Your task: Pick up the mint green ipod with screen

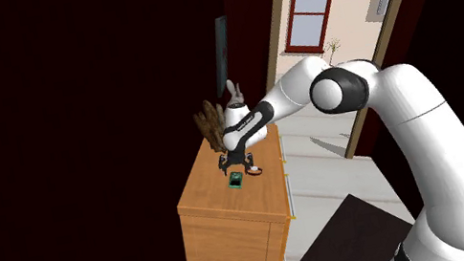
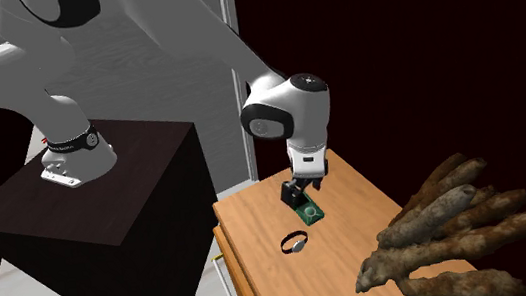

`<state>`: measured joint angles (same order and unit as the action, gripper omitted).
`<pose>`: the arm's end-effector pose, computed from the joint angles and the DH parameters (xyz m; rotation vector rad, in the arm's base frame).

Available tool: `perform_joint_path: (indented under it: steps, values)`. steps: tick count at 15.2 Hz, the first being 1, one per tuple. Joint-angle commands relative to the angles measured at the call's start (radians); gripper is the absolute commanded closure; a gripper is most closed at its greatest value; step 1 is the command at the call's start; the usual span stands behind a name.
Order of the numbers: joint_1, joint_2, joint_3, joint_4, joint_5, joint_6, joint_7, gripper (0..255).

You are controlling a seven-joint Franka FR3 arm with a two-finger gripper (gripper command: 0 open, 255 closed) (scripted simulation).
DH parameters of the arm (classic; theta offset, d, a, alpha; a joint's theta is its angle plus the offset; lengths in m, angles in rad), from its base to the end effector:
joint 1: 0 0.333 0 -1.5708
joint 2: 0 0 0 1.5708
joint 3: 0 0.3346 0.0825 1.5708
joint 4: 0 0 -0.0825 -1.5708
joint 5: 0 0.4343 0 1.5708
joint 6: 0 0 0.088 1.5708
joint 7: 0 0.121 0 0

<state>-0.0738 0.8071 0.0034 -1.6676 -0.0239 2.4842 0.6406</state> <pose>0.7195 -0.0510 0.0944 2.9462 -1.0641 0.0197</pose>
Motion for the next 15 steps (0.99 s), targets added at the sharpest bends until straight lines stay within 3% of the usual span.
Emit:
perform_joint_path:
  steps: [1,8,9,15]
  values:
    - [0.000,0.032,-0.003,0.022,0.000,0.009,0.004,0]
    - [0.000,0.097,-0.003,0.052,0.000,0.044,0.005,0]
    - [0.000,0.099,-0.003,0.055,0.000,0.043,0.005,255]
    - [0.000,0.099,-0.003,0.054,0.000,0.044,0.005,255]
